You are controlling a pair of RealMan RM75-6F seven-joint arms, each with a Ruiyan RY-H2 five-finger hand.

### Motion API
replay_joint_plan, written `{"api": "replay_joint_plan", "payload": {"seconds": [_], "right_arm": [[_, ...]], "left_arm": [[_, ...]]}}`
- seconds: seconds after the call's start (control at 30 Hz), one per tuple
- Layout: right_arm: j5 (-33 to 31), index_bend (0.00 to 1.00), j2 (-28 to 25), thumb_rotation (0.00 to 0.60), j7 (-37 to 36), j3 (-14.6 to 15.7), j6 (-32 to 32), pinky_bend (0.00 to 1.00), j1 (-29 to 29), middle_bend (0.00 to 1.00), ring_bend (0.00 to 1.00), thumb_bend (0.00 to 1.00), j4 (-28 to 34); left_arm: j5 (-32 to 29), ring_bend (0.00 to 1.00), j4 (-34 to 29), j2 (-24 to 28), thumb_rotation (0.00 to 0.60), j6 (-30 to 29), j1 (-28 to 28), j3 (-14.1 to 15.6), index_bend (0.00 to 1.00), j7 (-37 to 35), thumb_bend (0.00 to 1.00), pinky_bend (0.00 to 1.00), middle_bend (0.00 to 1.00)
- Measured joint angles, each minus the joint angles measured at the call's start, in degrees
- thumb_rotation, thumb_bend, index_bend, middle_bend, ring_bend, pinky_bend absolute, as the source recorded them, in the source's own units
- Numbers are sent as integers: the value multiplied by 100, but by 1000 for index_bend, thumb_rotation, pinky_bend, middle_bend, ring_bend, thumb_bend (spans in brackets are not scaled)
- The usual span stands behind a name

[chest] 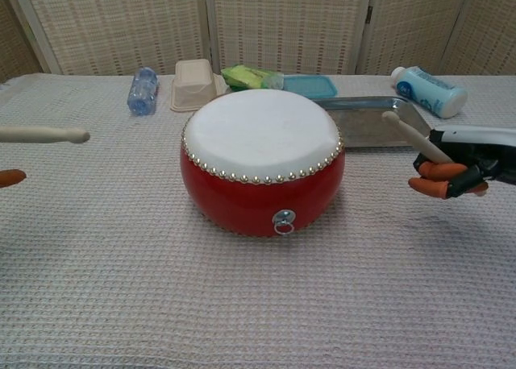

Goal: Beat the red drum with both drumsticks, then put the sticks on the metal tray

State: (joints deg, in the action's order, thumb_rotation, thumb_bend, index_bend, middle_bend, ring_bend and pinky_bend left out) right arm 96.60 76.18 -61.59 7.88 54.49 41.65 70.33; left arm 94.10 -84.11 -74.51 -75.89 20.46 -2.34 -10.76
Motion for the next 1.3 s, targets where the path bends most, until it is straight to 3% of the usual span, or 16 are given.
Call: {"api": "replay_joint_plan", "payload": {"seconds": [0.2,0.47,0.6,0.7,0.8,0.93,1.1,1.3], "right_arm": [[-809,1000,-1375,600,2233,-443,-829,1000,500,1000,1000,482,1675],[-2283,1000,-1862,600,4831,-986,-1658,1000,1257,1000,1000,480,2083],[-3407,1000,-1745,600,6193,-1115,-1846,1000,1711,1000,1000,480,2087],[-4241,1000,-1482,600,6818,-1156,-1888,1000,2021,1000,1000,480,2019],[-4835,1000,-1131,600,7413,-1120,-1879,1000,2299,1000,1000,480,1850],[-5410,1000,-615,600,8263,-953,-1785,1000,2606,1000,1000,480,1526],[-6077,1000,-149,600,9179,-652,-1590,1000,2921,1000,1000,480,1241],[-6117,1000,-267,600,9057,-872,-1200,1000,2918,1000,1000,480,1546]], "left_arm": [[-78,1000,-406,146,600,449,398,-214,1000,472,331,1000,1000],[-904,1000,-799,71,600,1149,908,-662,1000,1839,341,1000,1000],[-1739,1000,-1017,-2,600,1450,1133,-890,1000,2700,342,1000,1000],[-2440,1000,-1223,-30,600,1619,1296,-1060,1000,3151,348,1000,1000],[-3070,1000,-1435,-28,600,1726,1461,-1225,1000,3418,451,1000,1000],[-3708,1000,-1667,-22,600,1757,1716,-1405,1000,3812,555,1000,1000],[-4050,1000,-1796,-90,600,1711,1985,-1441,1000,4169,615,1000,1000],[-4197,1000,-1622,-431,600,1591,2220,-1288,1000,4550,667,1000,1000]]}}
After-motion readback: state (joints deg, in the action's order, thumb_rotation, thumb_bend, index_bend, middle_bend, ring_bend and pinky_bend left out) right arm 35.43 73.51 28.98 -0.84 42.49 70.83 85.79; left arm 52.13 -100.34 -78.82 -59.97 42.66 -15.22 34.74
